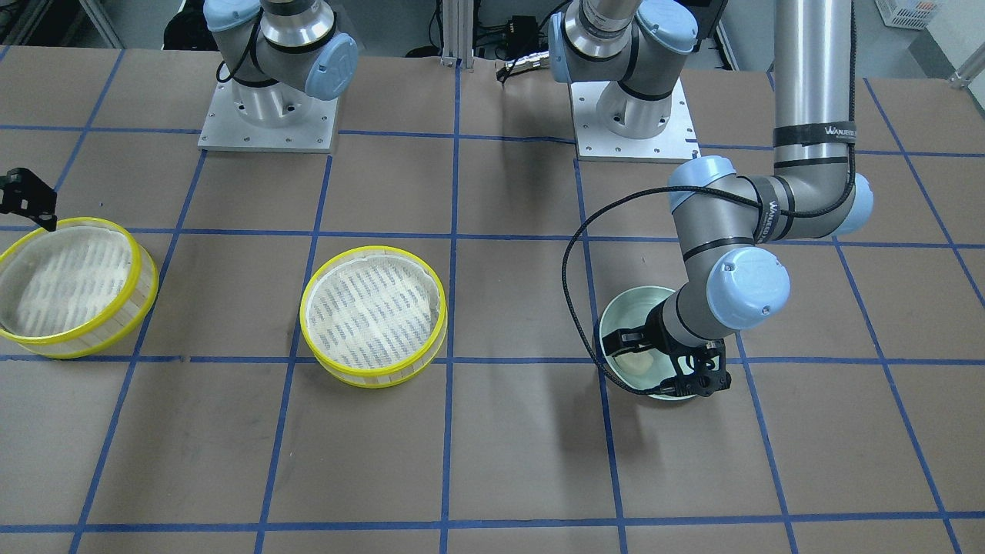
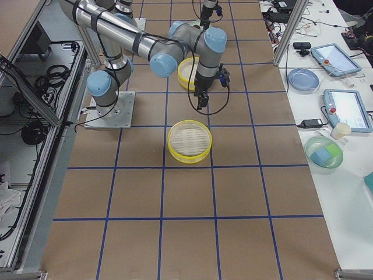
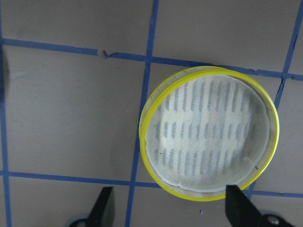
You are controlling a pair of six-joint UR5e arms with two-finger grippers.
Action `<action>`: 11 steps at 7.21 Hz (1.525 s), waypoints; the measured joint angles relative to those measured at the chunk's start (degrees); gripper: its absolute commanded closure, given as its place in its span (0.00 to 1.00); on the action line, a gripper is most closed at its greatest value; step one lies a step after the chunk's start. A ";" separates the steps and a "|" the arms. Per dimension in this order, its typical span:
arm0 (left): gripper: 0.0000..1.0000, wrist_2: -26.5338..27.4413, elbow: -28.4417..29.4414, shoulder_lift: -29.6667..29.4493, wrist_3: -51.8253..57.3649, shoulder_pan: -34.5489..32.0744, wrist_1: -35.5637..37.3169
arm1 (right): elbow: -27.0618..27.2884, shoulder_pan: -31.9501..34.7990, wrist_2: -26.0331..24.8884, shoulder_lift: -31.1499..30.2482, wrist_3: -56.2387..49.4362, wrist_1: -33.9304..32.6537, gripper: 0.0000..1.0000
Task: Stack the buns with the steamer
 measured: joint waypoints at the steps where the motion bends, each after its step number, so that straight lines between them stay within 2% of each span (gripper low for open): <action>1: 0.47 -0.79 0.03 -0.34 -0.41 0.00 0.30 | 0.32 -2.31 -0.19 2.22 -2.73 -3.44 0.16; 2: 0.62 -1.21 0.02 -0.51 -0.88 0.00 0.60 | 0.45 -4.39 -0.19 4.63 -4.66 -6.74 0.16; 3: 0.95 -1.41 -0.02 -0.57 -1.04 0.00 0.71 | 0.50 -6.21 -0.04 7.14 -6.64 -9.80 0.16; 4: 1.00 -1.44 -0.02 -0.60 -0.91 0.00 0.74 | 0.51 -7.47 -0.01 9.72 -8.40 -13.08 0.19; 6: 1.00 -1.38 0.16 -0.48 -0.69 0.00 0.82 | 0.77 -9.89 -0.17 14.41 -9.74 -16.87 0.23; 7: 1.00 -1.31 0.53 0.17 -0.67 -0.08 0.93 | 1.11 -10.79 -0.19 16.49 -10.16 -18.31 0.30; 9: 1.00 -1.21 2.69 3.57 -1.70 -1.37 -0.05 | 1.61 -11.27 -0.13 18.53 -11.72 -19.96 0.70; 10: 1.00 -1.14 3.75 5.53 -4.45 -3.44 -1.14 | 1.67 -11.30 -0.09 18.97 -13.42 -20.13 0.86; 11: 1.00 -1.02 4.36 7.03 -9.43 -6.84 -1.69 | 1.70 -11.32 -0.12 19.15 -14.82 -20.14 0.97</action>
